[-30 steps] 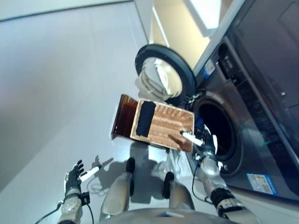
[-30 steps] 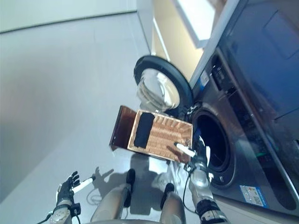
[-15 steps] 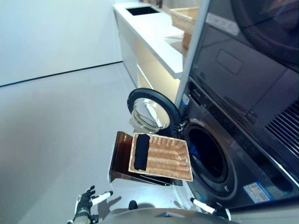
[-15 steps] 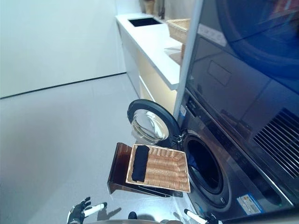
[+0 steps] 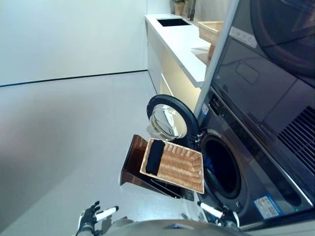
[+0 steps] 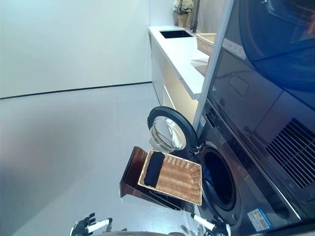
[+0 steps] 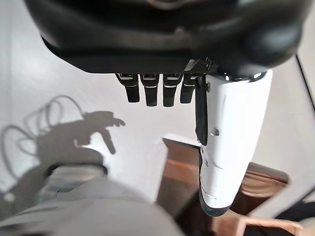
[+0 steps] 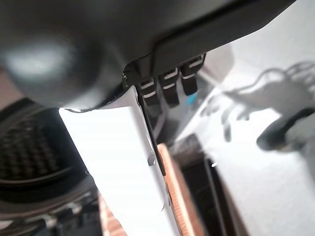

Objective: Pick up the clothes and place them into the washing machine

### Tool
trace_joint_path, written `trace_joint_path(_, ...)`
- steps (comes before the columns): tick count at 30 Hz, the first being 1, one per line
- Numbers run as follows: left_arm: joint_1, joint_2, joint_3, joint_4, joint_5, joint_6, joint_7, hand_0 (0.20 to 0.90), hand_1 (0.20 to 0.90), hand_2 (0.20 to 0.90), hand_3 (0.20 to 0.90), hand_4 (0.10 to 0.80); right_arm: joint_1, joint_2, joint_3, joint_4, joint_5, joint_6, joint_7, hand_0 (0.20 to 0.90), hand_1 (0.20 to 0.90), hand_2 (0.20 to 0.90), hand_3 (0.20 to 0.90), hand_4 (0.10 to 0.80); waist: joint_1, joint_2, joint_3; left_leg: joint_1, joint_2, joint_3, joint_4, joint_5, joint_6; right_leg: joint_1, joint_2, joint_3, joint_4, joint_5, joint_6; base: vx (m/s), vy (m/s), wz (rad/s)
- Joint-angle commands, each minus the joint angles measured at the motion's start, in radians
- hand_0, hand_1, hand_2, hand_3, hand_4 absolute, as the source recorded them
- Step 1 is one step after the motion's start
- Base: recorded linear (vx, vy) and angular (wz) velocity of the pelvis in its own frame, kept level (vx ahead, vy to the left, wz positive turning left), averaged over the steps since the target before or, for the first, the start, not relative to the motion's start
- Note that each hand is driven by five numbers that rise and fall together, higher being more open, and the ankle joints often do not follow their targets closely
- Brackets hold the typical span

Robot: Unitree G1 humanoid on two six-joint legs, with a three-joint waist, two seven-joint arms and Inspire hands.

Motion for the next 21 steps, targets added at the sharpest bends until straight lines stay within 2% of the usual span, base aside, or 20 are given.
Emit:
trace_joint_path(1,-0.046,0.010,-0.021,-0.005,0.022,-0.032,0.028,0.900,0.900,0.900,0.900,0.800,-0.009,-0.047,-0.032,-0.032,0.050,-0.051,-0.016,0.900,0.900,0.900,0.900,0.800,-0.013,0.053,-0.048,0.030,0.097,0.048,-0.364,0.207,-0.070,0.077,0.035,0.049,-0.201,0.047,0.073,0.112,0.149,0.43)
trace_joint_path(3,-0.052,0.001,-0.039,-0.007,0.028,-0.029,0.034,0.900,0.900,0.900,0.900,0.800,-0.015,-0.056,-0.046,-0.034,0.065,-0.052,-0.021,0.900,0.900,0.900,0.900,0.800,-0.020,0.068,-0.055,0.022,0.093,0.054,-0.372,0.204,-0.077,0.086,0.024,0.036,-0.211,0.041,0.081,0.101,0.175,0.45)
trace_joint_path(5,-0.057,-0.007,-0.044,-0.024,0.020,-0.029,0.042,0.900,0.900,0.900,0.900,0.800,-0.028,-0.054,-0.036,-0.056,0.065,-0.055,-0.022,0.900,0.900,0.900,0.900,0.800,-0.021,0.086,-0.060,0.040,0.078,0.015,-0.372,0.197,-0.075,0.098,0.017,0.039,-0.207,0.034,0.083,0.188,0.216,0.28)
trace_joint_path(8,-0.074,0.014,-0.049,-0.038,0.022,-0.032,0.044,0.900,0.900,0.900,0.900,0.800,-0.049,-0.041,-0.046,-0.075,0.079,-0.056,-0.034,0.900,0.900,0.900,0.900,0.800,-0.017,0.070,-0.055,0.053,0.056,0.045,-0.338,0.174,-0.060,0.109,-0.023,0.051,-0.165,0.028,0.102,0.186,0.176,0.04)
trace_joint_path(9,-0.074,0.015,-0.050,-0.038,0.022,-0.032,0.044,0.900,0.900,0.900,0.900,0.800,-0.049,-0.040,-0.047,-0.075,0.078,-0.055,-0.035,0.900,0.900,0.900,0.900,0.800,-0.015,0.068,-0.054,0.053,0.055,0.046,-0.336,0.172,-0.059,0.109,-0.025,0.053,-0.164,0.027,0.103,0.187,0.208,0.09)
trace_joint_path(10,-0.089,0.035,-0.048,-0.051,0.025,-0.034,0.045,0.900,0.900,0.900,0.900,0.800,-0.063,-0.041,-0.048,-0.061,0.095,-0.057,-0.027,0.900,0.900,0.900,0.900,0.800,-0.001,0.053,-0.046,0.044,0.027,0.064,-0.290,0.131,-0.031,0.093,-0.052,0.071,-0.082,0.024,0.110,0.166,0.202,-0.05)
trace_joint_path(12,-0.103,0.056,-0.038,-0.061,0.016,-0.032,0.046,0.900,0.900,0.900,0.900,0.800,-0.066,-0.029,-0.036,-0.110,0.096,-0.057,-0.021,0.900,0.900,0.900,0.900,0.800,0.006,0.046,-0.037,0.042,-0.007,0.069,-0.254,0.090,0.005,0.043,-0.055,0.099,0.043,0.037,0.111,0.185,0.262,-0.08)
trace_joint_path(13,-0.112,0.070,-0.045,-0.069,0.024,-0.031,0.044,0.900,0.900,0.900,0.900,0.800,-0.069,-0.029,-0.042,-0.120,0.112,-0.063,-0.025,0.900,0.900,0.900,0.900,0.800,0.001,0.050,-0.016,0.054,-0.023,0.068,-0.239,0.071,0.029,-0.031,-0.049,0.105,0.180,0.099,0.107,0.097,0.179,-0.18)
trace_joint_path(14,-0.112,0.070,-0.045,-0.068,0.024,-0.031,0.044,0.900,0.900,0.900,0.900,0.800,-0.070,-0.029,-0.042,-0.119,0.112,-0.063,-0.025,0.900,0.900,0.900,0.900,0.800,0.004,0.049,-0.017,0.052,-0.023,0.071,-0.237,0.070,0.029,-0.037,-0.049,0.109,0.187,0.096,0.107,0.054,0.164,-0.30)
trace_joint_path(15,-0.114,0.075,-0.054,-0.075,0.028,-0.031,0.043,0.900,0.900,0.900,0.900,0.800,-0.078,-0.030,-0.032,-0.128,0.110,-0.065,-0.026,0.900,0.900,0.900,0.900,0.800,-0.002,0.054,0.001,0.059,-0.026,0.072,-0.230,0.066,0.041,-0.074,-0.040,0.095,0.237,0.126,0.104,0.020,0.126,-0.51)
trace_joint_path(16,-0.117,0.084,-0.058,-0.080,0.026,-0.031,0.042,0.900,0.900,0.900,0.900,0.800,-0.079,-0.025,-0.013,-0.189,0.096,-0.064,-0.029,0.900,0.900,0.900,0.900,0.800,-0.004,0.061,0.015,0.061,-0.027,0.077,-0.227,0.065,0.048,-0.105,-0.031,0.074,0.273,0.124,0.098,0.123,0.230,-0.55)
trace_joint_path(17,-0.111,0.085,-0.052,-0.090,0.025,-0.031,0.034,0.900,0.900,0.900,0.900,0.800,-0.078,-0.028,-0.017,-0.183,0.101,-0.067,-0.027,0.900,0.900,0.900,0.900,0.800,-0.004,0.066,0.018,0.077,-0.039,0.083,-0.230,0.058,0.054,-0.135,-0.013,0.014,0.274,0.090,0.085,0.196,0.191,-0.74)
trace_joint_path(18,-0.109,0.084,-0.050,-0.087,0.026,-0.030,0.030,0.900,0.900,0.900,0.900,0.800,-0.078,-0.028,-0.009,-0.197,0.093,-0.065,-0.027,0.900,0.900,0.900,0.900,0.800,-0.007,0.062,0.012,0.095,-0.049,0.086,-0.242,0.054,0.050,-0.143,0.008,-0.014,0.214,0.060,0.072,0.256,0.125,-0.84)
trace_joint_path(19,-0.106,0.084,-0.049,-0.088,0.026,-0.029,0.026,0.900,0.900,0.900,0.900,0.800,-0.079,-0.030,-0.006,-0.198,0.088,-0.063,-0.028,0.900,0.900,0.900,0.900,0.800,-0.008,0.058,0.008,0.111,-0.058,0.085,-0.251,0.050,0.047,-0.133,0.013,-0.037,0.159,0.054,0.069,0.159,0.020,-0.72)
trace_joint_path(20,-0.106,0.084,-0.049,-0.088,0.026,-0.029,0.026,0.900,0.900,0.900,0.900,0.800,-0.079,-0.030,-0.006,-0.198,0.088,-0.063,-0.028,0.900,0.900,0.900,0.900,0.800,-0.009,0.059,0.009,0.114,-0.056,0.083,-0.253,0.050,0.047,-0.129,0.014,-0.039,0.156,0.055,0.069,0.162,-0.035,-0.52)
trace_joint_path(21,-0.104,0.083,-0.050,-0.085,0.028,-0.030,0.024,0.900,0.900,0.900,0.900,0.800,-0.082,-0.030,0.006,-0.211,0.079,-0.060,-0.024,0.900,0.900,0.900,0.900,0.800,-0.011,0.048,-0.001,0.130,-0.068,0.091,-0.269,0.043,0.041,-0.134,0.016,-0.064,0.054,0.068,0.063,0.169,-0.075,-0.25)
